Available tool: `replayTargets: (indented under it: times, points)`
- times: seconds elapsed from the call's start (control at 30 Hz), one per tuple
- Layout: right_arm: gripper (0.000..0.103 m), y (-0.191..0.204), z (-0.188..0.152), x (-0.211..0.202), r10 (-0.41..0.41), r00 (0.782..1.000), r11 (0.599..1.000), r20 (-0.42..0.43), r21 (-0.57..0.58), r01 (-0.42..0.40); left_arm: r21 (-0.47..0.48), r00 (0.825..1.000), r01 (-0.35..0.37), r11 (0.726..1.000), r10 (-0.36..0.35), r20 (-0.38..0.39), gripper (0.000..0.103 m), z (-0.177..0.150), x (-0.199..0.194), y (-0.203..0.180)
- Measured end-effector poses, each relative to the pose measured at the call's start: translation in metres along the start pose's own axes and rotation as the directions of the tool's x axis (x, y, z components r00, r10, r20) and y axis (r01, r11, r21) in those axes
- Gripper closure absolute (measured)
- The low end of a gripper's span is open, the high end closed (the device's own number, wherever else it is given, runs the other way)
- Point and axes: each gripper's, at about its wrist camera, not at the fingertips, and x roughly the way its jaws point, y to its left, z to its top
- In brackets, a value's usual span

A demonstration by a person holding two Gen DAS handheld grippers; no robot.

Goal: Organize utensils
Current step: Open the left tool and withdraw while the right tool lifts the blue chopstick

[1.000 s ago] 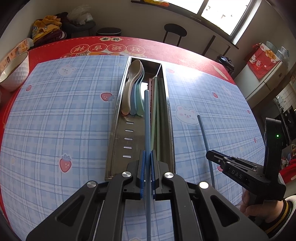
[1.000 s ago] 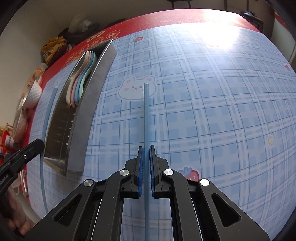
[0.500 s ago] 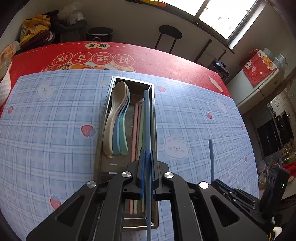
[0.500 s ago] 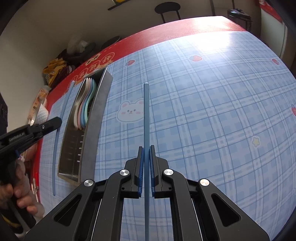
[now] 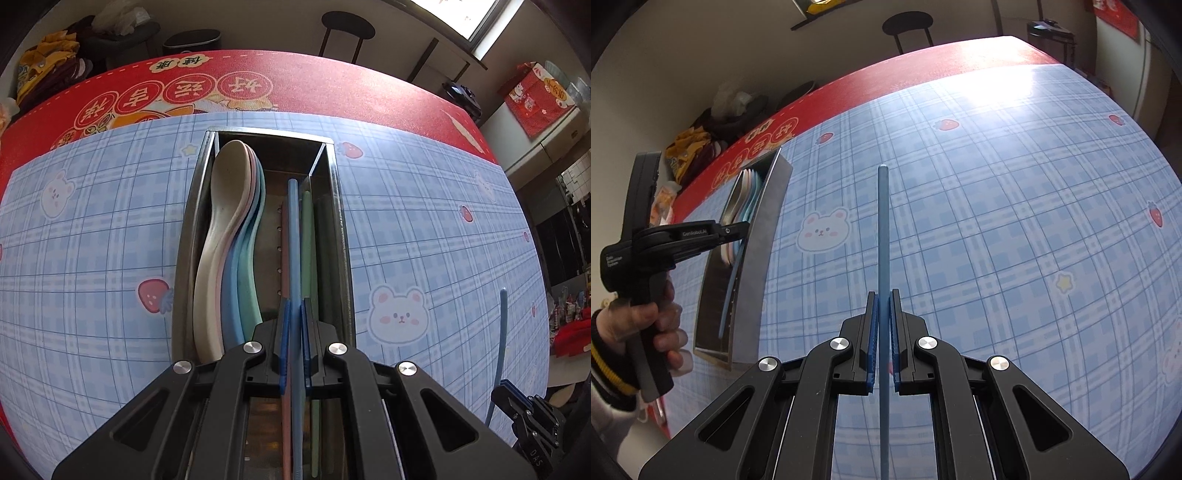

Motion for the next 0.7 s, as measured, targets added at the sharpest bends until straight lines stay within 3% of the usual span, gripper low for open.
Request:
replayTargets:
  times: [0.07,0.13,0.27,0.53,0.7]
  points:
    - [0.097,0.002,0.001,0.0,0.002,1.0,1.0,-0.003,-0.005,-0.002,0.004,1.0,0.0,1.0,0.0,0.007,0.087,-0.001,-0.002,0.001]
    - [0.097,0.004,0.002,0.002,0.005,1.0,1.0,-0.007,-0.006,-0.005,0.014,1.0,-0.002,1.0,0.001,0.021,0.071,-0.002,-0.008,0.001]
    - [0.097,0.011,0.006,0.004,0.018,1.0,1.0,-0.011,-0.01,-0.018,0.042,0.999,-0.01,0.999,0.008,0.046,0.063,-0.006,-0.025,0.0]
    - [0.097,0.045,0.022,0.016,0.064,0.997,0.998,-0.036,-0.016,-0.065,0.079,0.99,-0.053,0.995,0.042,0.134,0.014,-0.034,-0.072,0.012]
    - [0.097,0.081,0.036,0.026,0.106,0.993,0.994,-0.053,-0.032,-0.108,0.053,0.988,-0.083,0.995,0.075,0.138,0.006,-0.051,-0.085,0.031]
